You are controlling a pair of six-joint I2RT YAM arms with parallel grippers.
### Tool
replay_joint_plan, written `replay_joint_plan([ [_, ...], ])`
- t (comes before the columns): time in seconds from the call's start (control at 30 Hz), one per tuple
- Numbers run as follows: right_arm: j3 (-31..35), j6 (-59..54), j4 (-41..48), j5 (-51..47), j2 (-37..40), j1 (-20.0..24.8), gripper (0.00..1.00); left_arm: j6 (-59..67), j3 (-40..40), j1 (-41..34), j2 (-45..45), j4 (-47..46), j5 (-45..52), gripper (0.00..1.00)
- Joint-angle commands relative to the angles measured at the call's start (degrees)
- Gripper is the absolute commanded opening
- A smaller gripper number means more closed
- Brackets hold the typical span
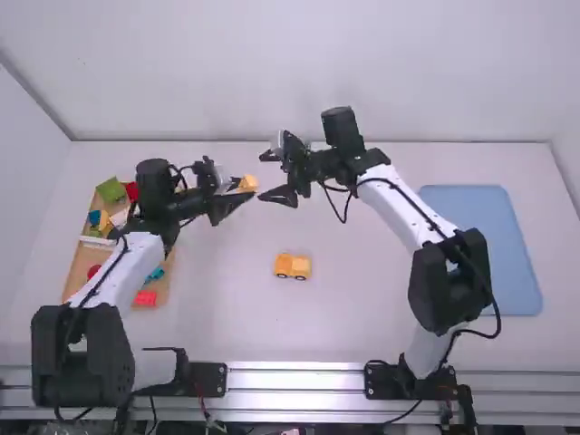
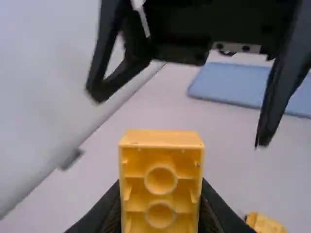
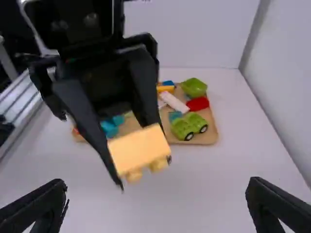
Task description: Assemble lego blocks to make yellow taxi
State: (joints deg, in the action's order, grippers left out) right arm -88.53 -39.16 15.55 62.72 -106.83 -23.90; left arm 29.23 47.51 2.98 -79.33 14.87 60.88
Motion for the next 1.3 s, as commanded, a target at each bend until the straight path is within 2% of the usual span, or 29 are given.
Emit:
replay_joint_plan([
  [0.0, -1.4, -5.1, 2.3, 8.2, -0.3, 1.6, 0.94, -2.9, -1.0, -2.6, -1.4, 2.1, -0.5, 0.17],
  [0.23, -1.4, -12.2, 8.8, 12.7, -0.3, 2.5, 0.92, -2.9, -1.0, -4.9, -5.9, 7.5, 5.0, 0.16],
  [0.3, -1.4, -12.3, 9.1, 13.2, -0.3, 2.0, 0.84, -4.5, -1.0, -4.8, -7.5, 9.9, 7.1, 0.15],
  [0.43, -1.4, -12.2, 8.7, 13.1, -0.3, 2.1, 0.77, -10.4, -1.0, -4.8, -9.5, 18.0, 10.1, 0.13],
  [0.6, -1.4, -12.2, 8.2, 13.3, -0.3, 2.1, 0.72, -13.6, -1.0, -5.2, -9.7, 23.7, 12.7, 0.11],
  [0.73, -1.4, -12.1, 7.3, 13.6, -0.3, 2.1, 0.62, -13.6, -1.0, -5.2, -9.7, 25.3, 14.2, 0.11],
  [0.8, -1.4, -12.1, 6.9, 13.8, -0.3, 2.1, 0.51, -13.6, -1.0, -5.3, -9.7, 25.2, 14.8, 0.11],
  [0.83, -1.4, -12.1, 6.9, 13.8, -0.3, 2.1, 0.51, -13.6, -1.0, -5.3, -9.7, 25.2, 14.8, 0.1],
  [0.93, -1.4, -12.1, 7.0, 13.6, -0.3, 2.1, 0.42, -13.6, -1.0, -5.0, -9.7, 25.2, 14.8, 0.11],
  [1.1, -1.4, -12.2, 7.0, 13.5, -0.3, 2.0, 0.36, -17.3, -1.0, -5.2, -9.7, 28.5, 14.8, 0.12],
  [1.27, -1.4, -12.2, 7.0, 11.4, -0.3, 0.9, 0.26, -20.0, -1.0, -5.3, -9.7, 32.0, 14.8, 0.18],
])
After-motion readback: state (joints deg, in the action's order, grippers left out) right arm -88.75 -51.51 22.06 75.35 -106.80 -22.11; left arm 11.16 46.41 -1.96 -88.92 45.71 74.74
